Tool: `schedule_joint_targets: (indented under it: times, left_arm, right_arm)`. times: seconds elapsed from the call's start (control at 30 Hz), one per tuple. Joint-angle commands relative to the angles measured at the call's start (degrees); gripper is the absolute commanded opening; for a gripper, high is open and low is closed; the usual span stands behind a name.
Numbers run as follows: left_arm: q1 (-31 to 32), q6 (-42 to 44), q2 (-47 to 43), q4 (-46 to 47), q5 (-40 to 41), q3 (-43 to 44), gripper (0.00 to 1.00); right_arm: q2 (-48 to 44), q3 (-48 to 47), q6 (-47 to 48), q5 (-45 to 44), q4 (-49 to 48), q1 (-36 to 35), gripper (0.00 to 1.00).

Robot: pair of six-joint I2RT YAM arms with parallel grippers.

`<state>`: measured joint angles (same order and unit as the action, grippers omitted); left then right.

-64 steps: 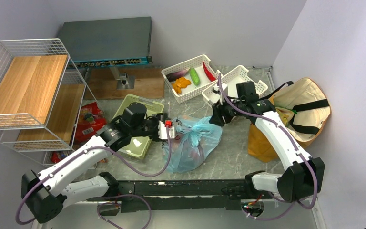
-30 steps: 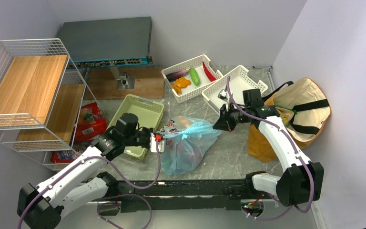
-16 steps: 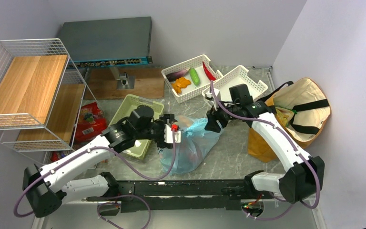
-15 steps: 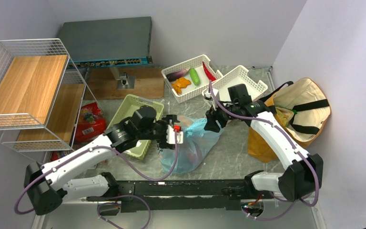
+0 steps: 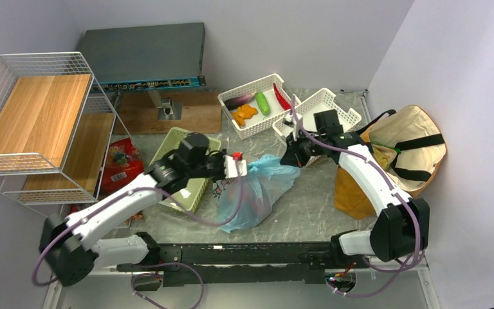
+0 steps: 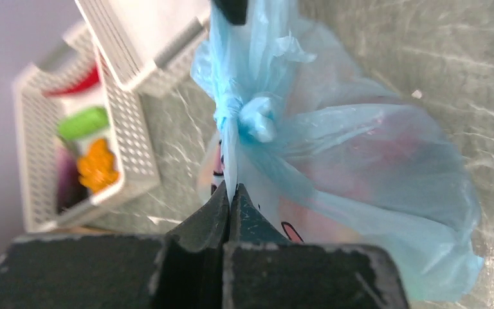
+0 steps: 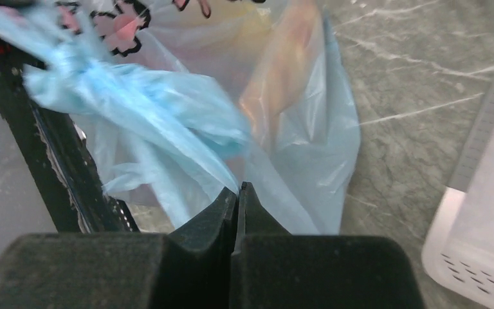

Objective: Untie the knot of the grocery bags and take out the mixed food

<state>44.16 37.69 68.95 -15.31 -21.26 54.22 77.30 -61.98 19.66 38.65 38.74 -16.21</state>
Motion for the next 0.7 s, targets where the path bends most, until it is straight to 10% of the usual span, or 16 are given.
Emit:
schedule_joint_targets:
  times: [0.0,0.2,0.37,0.43,0.5,0.67]
  left_arm:
    - [-2.48,9.69,-14.93,-10.03,-9.30,-5.75,0.00]
    - [-2.52,22.22,-15.95,-23.34,-10.29,-9.30,0.00]
    - [-2.34,20.15,-17.44,-12.15,-8.04,-13.57,0.00]
    - [-1.06,17.47,-15.65,-6.47,-5.56,-12.62,0.12]
    - [-0.87,15.20,-12.61,-4.01,-5.33,-9.71,0.26]
    - [-1.84,6.20,-6.29,-0.40,-3.87,-3.41,0.34]
  right_arm:
    - [-2.29,1.13,0.95,-12.91,0.41,10.55,0.00]
    - [-4.01,2.85,1.67,-12.65,3.56,13.81,0.00]
    - [-5.05,-0.21,7.64,-0.20,10.06,9.23,0.00]
    - [-4.50,-2.87,6.94,-0.19,9.90,3.00,0.47]
    - [-6.18,-2.62,3.94,-2.04,4.17,-1.91,0.73]
    - [-0.72,-4.59,3.44,-4.04,-1.48,-8.63,0.71]
